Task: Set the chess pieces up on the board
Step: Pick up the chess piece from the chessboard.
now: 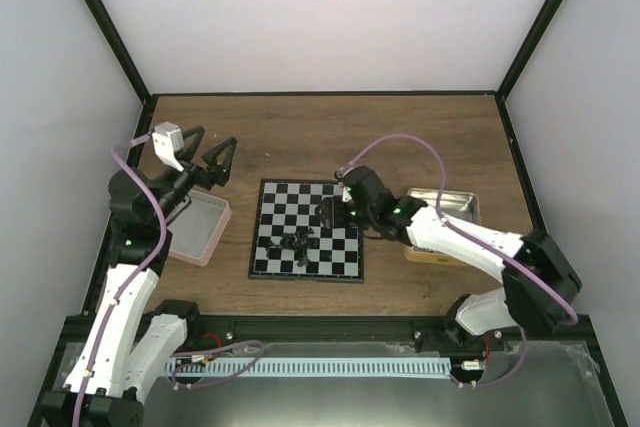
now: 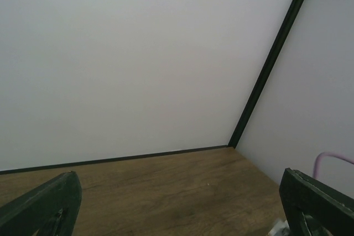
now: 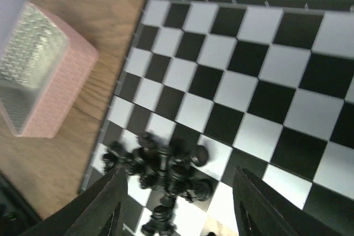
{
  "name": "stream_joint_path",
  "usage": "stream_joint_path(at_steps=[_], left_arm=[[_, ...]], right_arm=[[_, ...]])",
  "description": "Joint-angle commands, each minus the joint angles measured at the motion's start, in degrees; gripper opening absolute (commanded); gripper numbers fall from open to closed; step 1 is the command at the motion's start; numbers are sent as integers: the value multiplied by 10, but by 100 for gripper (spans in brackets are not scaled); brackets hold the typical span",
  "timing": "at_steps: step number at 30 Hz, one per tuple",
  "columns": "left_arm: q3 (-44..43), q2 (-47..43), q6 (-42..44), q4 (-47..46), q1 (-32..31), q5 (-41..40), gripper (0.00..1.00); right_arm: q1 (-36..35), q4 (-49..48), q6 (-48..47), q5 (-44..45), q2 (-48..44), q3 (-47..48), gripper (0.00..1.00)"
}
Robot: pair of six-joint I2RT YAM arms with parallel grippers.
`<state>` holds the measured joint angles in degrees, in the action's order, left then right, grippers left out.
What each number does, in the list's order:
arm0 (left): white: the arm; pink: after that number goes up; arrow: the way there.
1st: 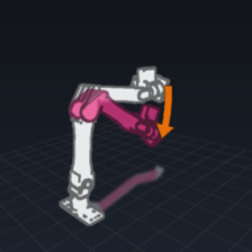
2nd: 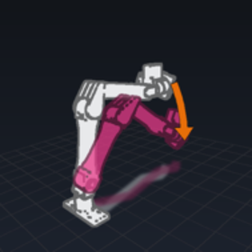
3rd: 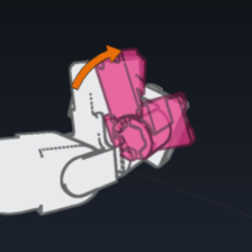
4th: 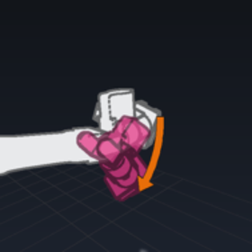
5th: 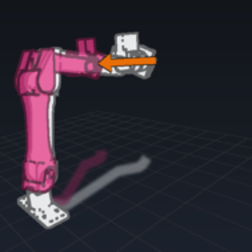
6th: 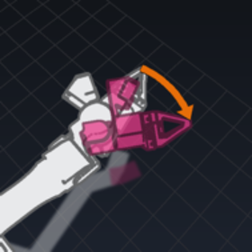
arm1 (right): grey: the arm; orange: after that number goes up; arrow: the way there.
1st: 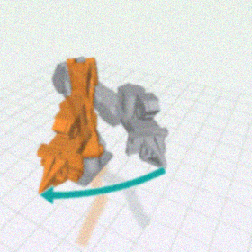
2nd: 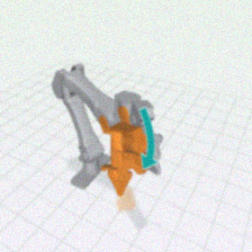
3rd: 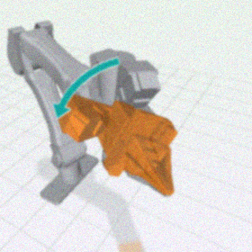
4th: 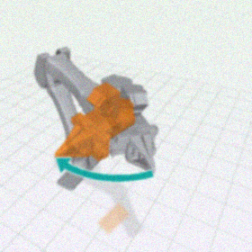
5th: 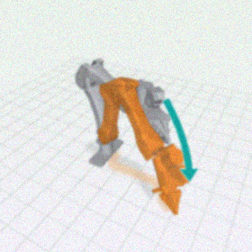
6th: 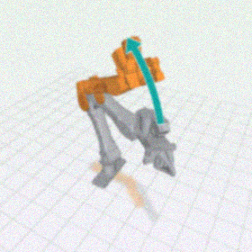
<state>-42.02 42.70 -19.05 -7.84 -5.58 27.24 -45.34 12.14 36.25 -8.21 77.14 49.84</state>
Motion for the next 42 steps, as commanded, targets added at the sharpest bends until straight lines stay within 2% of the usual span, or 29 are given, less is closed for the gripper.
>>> stream_joint_path(at_steps=[1, 7, 10, 14, 19, 23, 30, 42], left_arm=[[9, -9, 10, -13, 4, -3, 100], [12, -11, 9, -12, 4, -7, 100], [13, -13, 9, -12, 4, -10, 100], [14, -13, 9, -11, 4, -15, 100], [15, -15, 10, -9, 4, -20, 100], [15, -16, 11, -8, 4, -22, 100], [15, -14, 12, -8, 4, -27, 100], [16, -13, 15, -6, 4, -32, 100]], right_arm=[[-38, 59, 14, 82, 48, 47, 51], [-78, 86, 10, 115, 101, 81, 47], [-89, 99, 3, 121, 123, 97, 40], [-103, 124, -8, 123, 147, 116, 40], [-105, 136, -11, 113, 161, 114, 40], [-105, 140, -18, 99, 174, 116, 32], [-107, 142, -20, 94, 196, 125, 30], [-107, 148, -22, 123, 203, 132, 14]])
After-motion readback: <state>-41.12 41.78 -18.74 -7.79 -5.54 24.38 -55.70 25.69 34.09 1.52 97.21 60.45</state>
